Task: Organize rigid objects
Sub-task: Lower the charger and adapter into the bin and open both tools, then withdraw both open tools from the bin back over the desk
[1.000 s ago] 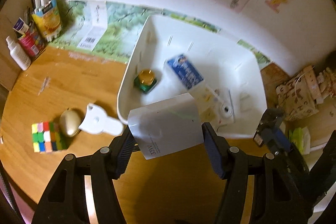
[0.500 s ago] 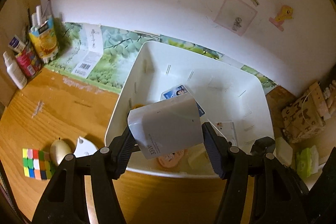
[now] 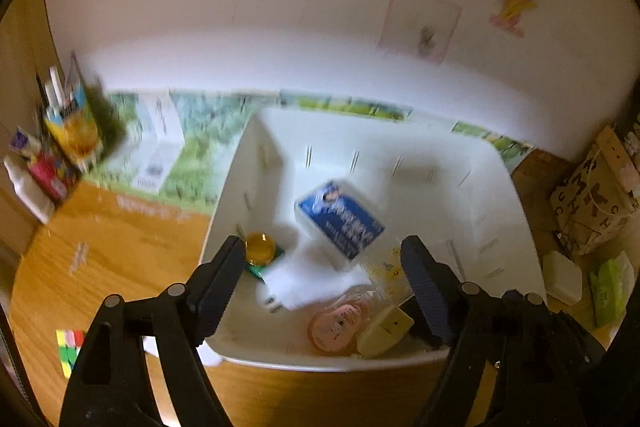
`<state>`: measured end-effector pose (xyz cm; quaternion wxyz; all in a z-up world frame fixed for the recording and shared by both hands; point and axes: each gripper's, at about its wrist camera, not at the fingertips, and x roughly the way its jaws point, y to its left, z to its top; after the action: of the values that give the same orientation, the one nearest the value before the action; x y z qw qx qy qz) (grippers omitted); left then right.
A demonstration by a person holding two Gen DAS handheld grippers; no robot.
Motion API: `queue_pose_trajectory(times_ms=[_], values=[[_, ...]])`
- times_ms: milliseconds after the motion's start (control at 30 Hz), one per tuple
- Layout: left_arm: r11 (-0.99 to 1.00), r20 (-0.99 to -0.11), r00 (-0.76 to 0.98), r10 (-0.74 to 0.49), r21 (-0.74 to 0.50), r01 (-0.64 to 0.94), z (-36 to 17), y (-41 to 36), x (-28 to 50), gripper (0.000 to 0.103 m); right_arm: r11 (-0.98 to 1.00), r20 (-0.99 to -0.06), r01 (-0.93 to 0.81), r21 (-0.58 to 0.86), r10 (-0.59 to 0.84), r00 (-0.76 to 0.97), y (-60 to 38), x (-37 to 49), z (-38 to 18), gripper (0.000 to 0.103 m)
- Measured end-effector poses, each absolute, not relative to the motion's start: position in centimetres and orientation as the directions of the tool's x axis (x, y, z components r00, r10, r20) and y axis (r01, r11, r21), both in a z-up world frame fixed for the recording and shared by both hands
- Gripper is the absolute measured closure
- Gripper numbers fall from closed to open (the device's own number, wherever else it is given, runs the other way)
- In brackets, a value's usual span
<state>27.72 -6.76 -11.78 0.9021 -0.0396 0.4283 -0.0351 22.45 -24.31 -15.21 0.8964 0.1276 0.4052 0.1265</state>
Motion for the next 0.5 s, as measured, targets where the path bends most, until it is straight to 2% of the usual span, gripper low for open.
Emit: queue_pose_trajectory(times_ms=[367, 500], values=[[0.994, -0.726, 0.681, -0.098, -0.098, 0.039, -9.3, -6.3, 26.1, 0.020, 0.936, -0.662, -0.160, 0.315, 0.337, 0.669, -23.4, 21.1, -13.0, 0.028], [0.995, -0.694, 0.715, -0.085, -0.101, 0.020, -7.8, -5.5, 24.9, 0.020, 0.936, -0.644, -0.180, 0.302, 0.340, 0.685, -22.9, 20.3, -11.8, 0.026]])
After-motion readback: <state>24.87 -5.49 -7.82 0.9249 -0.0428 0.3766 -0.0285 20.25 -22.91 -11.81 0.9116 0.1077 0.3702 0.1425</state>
